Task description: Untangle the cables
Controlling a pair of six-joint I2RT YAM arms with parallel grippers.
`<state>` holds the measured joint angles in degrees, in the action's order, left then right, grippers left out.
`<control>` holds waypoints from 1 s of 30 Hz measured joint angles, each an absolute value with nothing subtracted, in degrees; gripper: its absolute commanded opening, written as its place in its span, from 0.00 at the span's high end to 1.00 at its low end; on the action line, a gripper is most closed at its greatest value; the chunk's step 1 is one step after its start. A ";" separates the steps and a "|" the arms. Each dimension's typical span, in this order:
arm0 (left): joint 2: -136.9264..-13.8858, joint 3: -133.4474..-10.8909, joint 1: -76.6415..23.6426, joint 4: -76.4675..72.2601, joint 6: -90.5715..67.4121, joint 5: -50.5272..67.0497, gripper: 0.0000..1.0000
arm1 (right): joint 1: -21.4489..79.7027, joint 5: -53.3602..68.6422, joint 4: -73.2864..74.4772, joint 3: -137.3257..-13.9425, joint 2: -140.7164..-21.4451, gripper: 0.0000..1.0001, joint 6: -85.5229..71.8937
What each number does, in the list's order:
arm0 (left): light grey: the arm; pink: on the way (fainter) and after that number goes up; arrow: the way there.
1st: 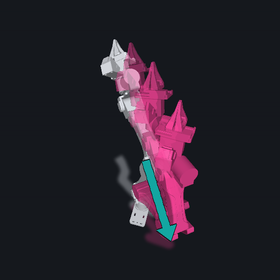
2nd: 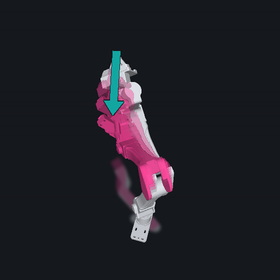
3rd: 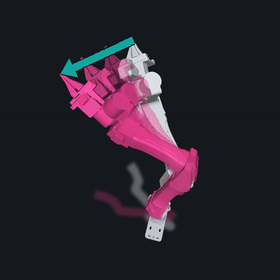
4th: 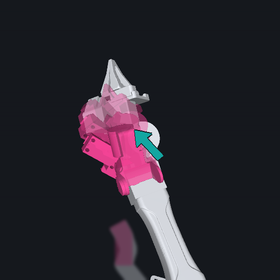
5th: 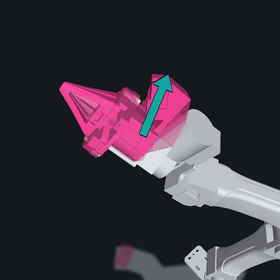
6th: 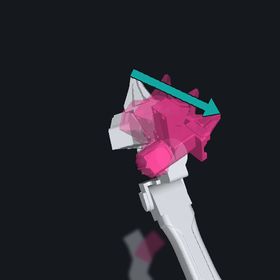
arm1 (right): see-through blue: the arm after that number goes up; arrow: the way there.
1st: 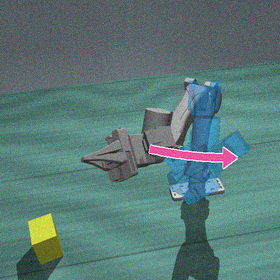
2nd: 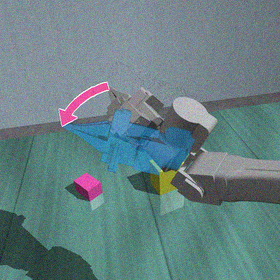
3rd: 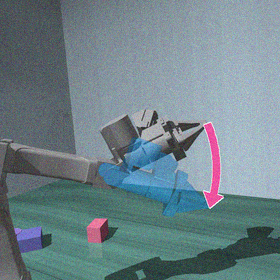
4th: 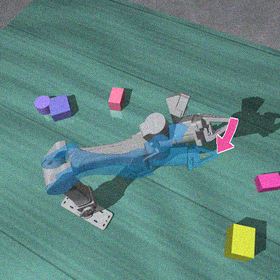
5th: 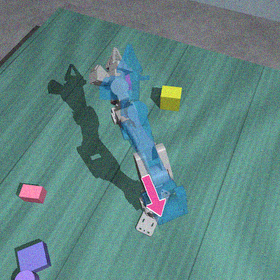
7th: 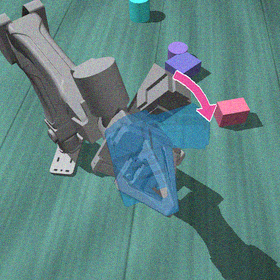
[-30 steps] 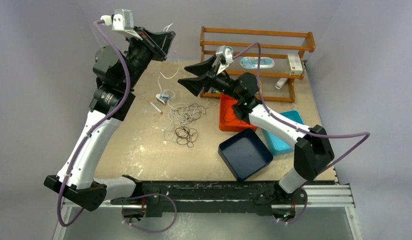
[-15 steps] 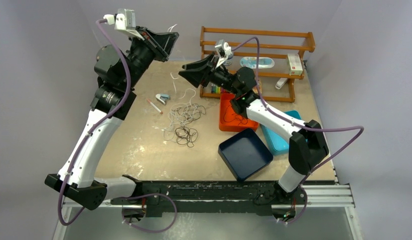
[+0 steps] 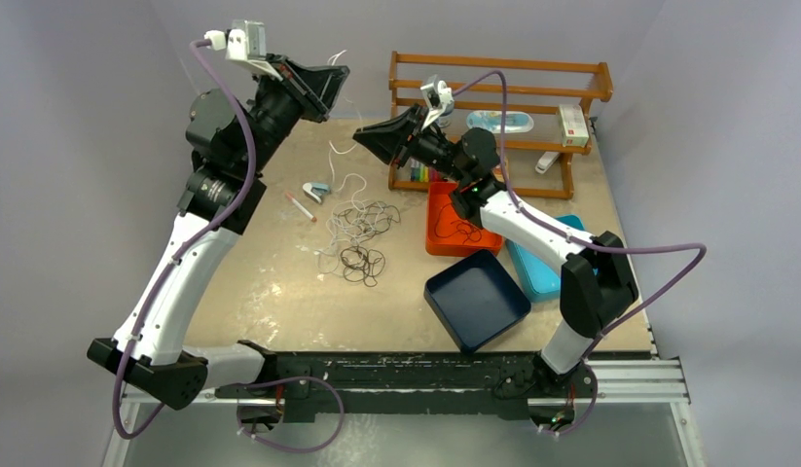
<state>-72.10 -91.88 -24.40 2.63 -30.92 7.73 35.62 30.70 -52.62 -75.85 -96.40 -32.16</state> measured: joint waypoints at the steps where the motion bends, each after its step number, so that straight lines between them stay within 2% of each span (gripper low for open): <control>1: -72.10 -91.79 -24.40 2.61 -30.92 7.73 1.00 | 35.62 30.79 -52.66 -75.85 -96.40 0.92 -32.21; 3: -71.90 -91.31 -24.40 2.59 -30.92 7.73 1.00 | 35.62 30.94 -52.86 -75.85 -96.40 1.00 -32.32; 9: -71.55 -89.93 -24.40 2.81 -30.89 7.64 1.00 | 35.40 30.87 -52.99 -75.66 -96.18 1.00 -31.55; 19: -67.72 -85.10 -24.40 6.63 -28.67 3.36 0.62 | 31.90 27.09 -49.12 -72.25 -86.08 1.00 -25.34; 25: -65.76 -81.28 -24.40 8.21 -28.29 1.83 0.55 | 31.64 23.33 -45.47 -72.18 -79.29 1.00 -19.53; 30: -65.71 -78.78 -24.40 8.78 -28.08 1.26 0.54 | 31.64 20.32 -42.06 -71.53 -75.90 1.00 -15.79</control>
